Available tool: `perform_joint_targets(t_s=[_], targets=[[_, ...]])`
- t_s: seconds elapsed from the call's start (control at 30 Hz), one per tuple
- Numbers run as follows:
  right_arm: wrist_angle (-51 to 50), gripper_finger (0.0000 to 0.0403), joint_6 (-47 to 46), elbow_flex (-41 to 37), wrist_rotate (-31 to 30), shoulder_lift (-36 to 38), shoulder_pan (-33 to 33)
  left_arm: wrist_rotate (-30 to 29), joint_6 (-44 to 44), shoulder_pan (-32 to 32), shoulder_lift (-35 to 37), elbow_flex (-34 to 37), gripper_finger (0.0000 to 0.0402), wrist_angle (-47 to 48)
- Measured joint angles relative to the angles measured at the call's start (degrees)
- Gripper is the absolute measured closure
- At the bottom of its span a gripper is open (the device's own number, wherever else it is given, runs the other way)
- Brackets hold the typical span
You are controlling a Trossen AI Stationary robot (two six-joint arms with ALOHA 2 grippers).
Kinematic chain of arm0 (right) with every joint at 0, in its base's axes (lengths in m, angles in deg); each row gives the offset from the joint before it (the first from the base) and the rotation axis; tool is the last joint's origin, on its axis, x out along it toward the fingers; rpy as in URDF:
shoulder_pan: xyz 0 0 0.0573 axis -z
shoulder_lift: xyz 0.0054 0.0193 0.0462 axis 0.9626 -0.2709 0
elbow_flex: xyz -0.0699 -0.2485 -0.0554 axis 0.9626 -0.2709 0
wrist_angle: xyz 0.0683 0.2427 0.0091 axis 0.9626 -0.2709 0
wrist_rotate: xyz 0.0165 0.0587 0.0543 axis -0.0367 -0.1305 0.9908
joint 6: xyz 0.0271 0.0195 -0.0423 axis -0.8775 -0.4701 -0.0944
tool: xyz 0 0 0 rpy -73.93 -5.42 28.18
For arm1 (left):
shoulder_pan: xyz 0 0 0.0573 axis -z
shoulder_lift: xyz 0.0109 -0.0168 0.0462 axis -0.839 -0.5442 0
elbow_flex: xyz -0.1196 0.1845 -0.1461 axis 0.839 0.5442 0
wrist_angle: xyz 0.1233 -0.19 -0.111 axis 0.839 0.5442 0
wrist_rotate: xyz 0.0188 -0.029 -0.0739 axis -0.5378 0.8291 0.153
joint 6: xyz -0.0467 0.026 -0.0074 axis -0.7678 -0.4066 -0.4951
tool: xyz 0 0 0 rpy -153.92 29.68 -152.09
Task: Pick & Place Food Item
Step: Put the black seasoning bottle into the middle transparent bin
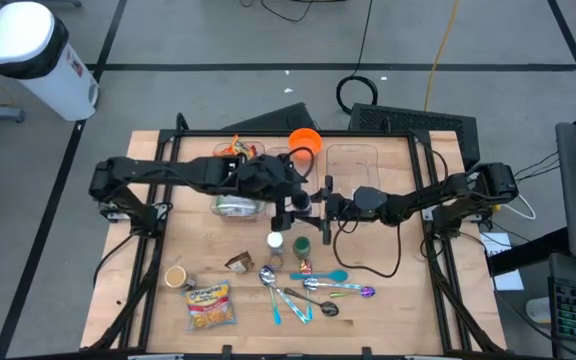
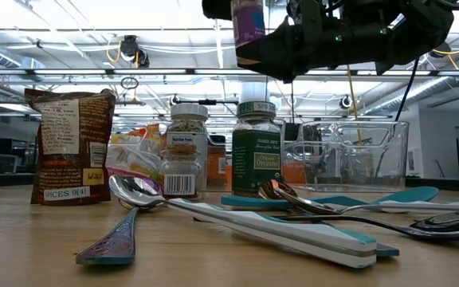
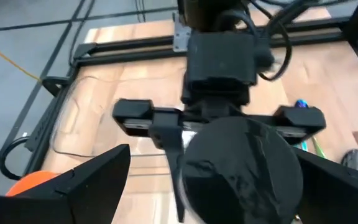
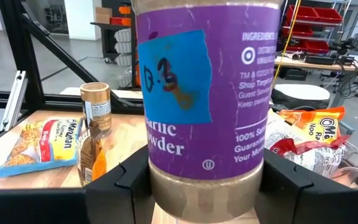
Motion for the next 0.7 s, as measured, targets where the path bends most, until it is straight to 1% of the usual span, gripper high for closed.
perform_joint_targets(t_s=[0.1,0.2,0.3,0.4,0.5,0.57,0.67,0.7], targets=[[-0.34,0.0215,0.00,0.00,0.01,0.00,0.00,0.59,-0.08,-0.08,0.95,-0.01,0.0034,0.08],[-0.32,0.0215,0.00,0.00,0.00,0.00,0.00,2.19,-0.34,-0.06,1.22,-0.09,0.0064,0.25],[-0.20,0.0215,0.00,0.00,0.00,0.00,0.00,2.39,-1.31,-0.06,1.30,-0.07,0.0098,0.96],[-0.28,0.0215,-0.03,0.00,-0.06,0.00,0.00,2.34,-1.42,-0.06,1.42,-0.07,0.0139,1.67],[-0.53,0.0214,0.05,0.00,-0.09,0.00,0.00,1.66,-1.93,-0.01,1.44,-0.07,0.0190,1.87],[-0.53,0.0193,0.04,0.03,-0.31,0.01,0.01,1.00,-1.76,-0.01,1.91,0.00,0.0195,1.64],[-1.51,0.0139,-0.82,0.17,-3.24,0.32,0.00,-2.11,-0.83,-0.02,3.37,-0.31,0.0195,1.82],[-3.34,0.0120,-0.92,0.15,-4.02,0.99,0.02,-3.37,-0.48,-0.21,4.06,-0.68,0.0195,1.45]])
